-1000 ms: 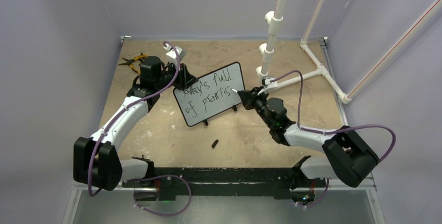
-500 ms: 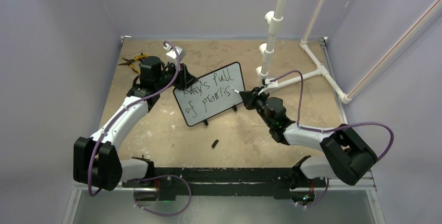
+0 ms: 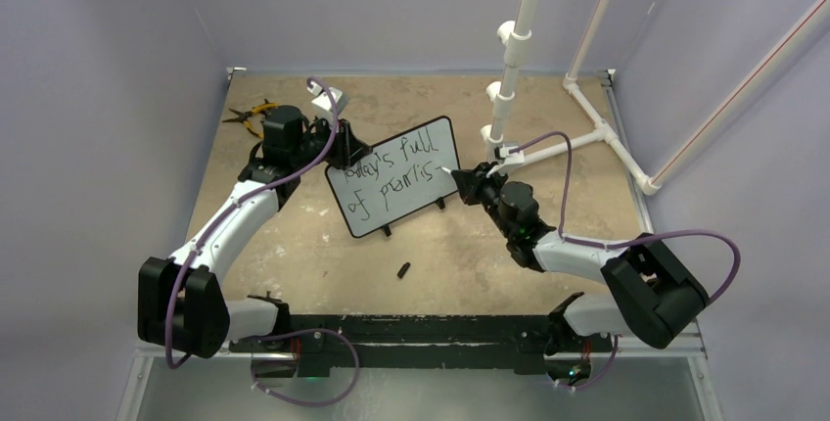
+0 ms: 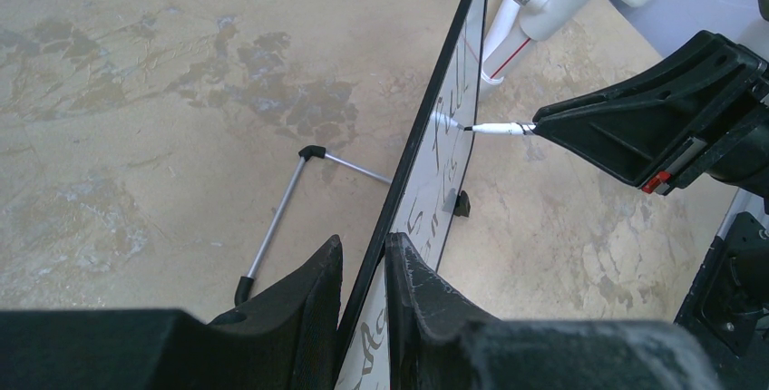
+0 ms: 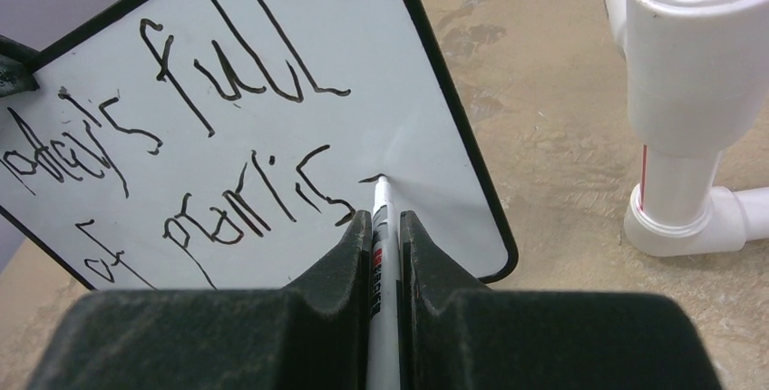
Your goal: Write a sentence on the whiteboard
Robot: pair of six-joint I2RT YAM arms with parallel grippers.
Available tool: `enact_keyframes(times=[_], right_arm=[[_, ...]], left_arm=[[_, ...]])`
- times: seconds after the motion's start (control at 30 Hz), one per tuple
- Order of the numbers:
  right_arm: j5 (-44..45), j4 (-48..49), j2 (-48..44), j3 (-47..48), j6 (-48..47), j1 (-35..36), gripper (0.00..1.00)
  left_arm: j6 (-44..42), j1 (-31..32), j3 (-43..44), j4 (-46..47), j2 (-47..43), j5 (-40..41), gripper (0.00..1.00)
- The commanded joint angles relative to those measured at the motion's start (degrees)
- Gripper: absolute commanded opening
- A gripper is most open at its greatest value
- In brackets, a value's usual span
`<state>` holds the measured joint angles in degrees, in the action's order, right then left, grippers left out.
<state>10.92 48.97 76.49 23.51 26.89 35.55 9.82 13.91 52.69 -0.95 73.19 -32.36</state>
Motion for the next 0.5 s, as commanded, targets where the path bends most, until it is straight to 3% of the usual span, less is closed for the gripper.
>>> enact_keyframes(times=[0.0,0.47], right_arm=[[-0.20,3.66,-0.69,1.61,-1.74,-0.66,0.00],[-4.90,4.33,1.58,3.03,-3.58,-0.66,0.00]], left_arm=[[-0.76,0.68,-1.26,-4.15,1.68,0.43,0.21],[-0.75,0.68,-1.17,-4.15,1.96,0.22,0.21]])
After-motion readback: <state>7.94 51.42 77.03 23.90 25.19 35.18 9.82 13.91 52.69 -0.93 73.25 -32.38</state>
